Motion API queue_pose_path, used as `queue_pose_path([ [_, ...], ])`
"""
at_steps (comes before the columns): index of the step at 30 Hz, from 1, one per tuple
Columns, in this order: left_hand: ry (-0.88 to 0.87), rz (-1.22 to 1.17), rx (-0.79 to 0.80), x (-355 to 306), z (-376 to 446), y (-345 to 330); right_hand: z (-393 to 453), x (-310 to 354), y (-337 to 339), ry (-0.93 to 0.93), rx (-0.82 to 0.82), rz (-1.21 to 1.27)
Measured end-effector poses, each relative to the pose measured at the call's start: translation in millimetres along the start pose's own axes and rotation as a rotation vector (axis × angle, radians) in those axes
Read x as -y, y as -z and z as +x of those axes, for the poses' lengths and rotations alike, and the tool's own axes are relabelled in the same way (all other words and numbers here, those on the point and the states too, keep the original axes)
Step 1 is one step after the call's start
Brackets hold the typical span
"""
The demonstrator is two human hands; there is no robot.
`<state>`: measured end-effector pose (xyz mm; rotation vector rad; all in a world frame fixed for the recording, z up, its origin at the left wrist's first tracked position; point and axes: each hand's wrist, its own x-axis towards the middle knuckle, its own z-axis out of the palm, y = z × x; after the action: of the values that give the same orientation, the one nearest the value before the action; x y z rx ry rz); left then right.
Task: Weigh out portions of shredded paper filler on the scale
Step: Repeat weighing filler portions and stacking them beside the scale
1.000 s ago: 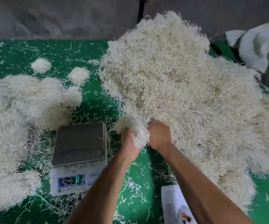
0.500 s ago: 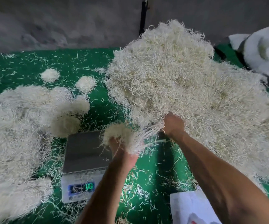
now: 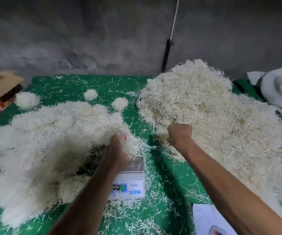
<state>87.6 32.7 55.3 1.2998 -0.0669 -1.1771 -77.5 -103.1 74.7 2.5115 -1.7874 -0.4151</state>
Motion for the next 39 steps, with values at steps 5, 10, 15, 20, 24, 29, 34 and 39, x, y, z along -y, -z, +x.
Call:
queue_pose_path([
  [5, 0.048, 0.283, 0.363, -19.1, -32.9, 17.7, -41.5, 60.6, 30.8, 0.298, 0.14, 0.982],
  [10, -0.083, 0.234, 0.549, -42.9, -43.6, 56.5, -65.8, 94.0, 25.8, 0.285, 0.291, 1.375],
  [15, -0.045, -0.056, 0.461, -50.3, -40.1, 81.9, -73.9, 110.7, 21.0, 0.304, 0.272, 1.47],
  [20, -0.07, 0.142, 0.233, -59.2, -30.2, 69.8, -84.1, 129.7, 32.5, 0.255, 0.055, 1.458],
  [24, -0.006, 0.158, 0.215, -60.7, -15.9, 63.3, -72.8, 138.3, 31.6, 0.204, 0.011, 1.479],
  [29, 0.18, 0.015, 0.275, -57.3, 11.6, 81.8, -50.4, 115.6, 11.1, -0.013, 0.135, 1.511],
  [34, 0.151, 0.082, 0.201, -19.9, 45.0, 101.9, -44.1, 97.1, -15.0, -0.112, 0.07, 1.542],
  [39, 0.24, 0.211, 0.424, -11.6, 34.3, 97.0, -55.4, 110.6, -50.1, 0.112, 0.281, 1.41],
])
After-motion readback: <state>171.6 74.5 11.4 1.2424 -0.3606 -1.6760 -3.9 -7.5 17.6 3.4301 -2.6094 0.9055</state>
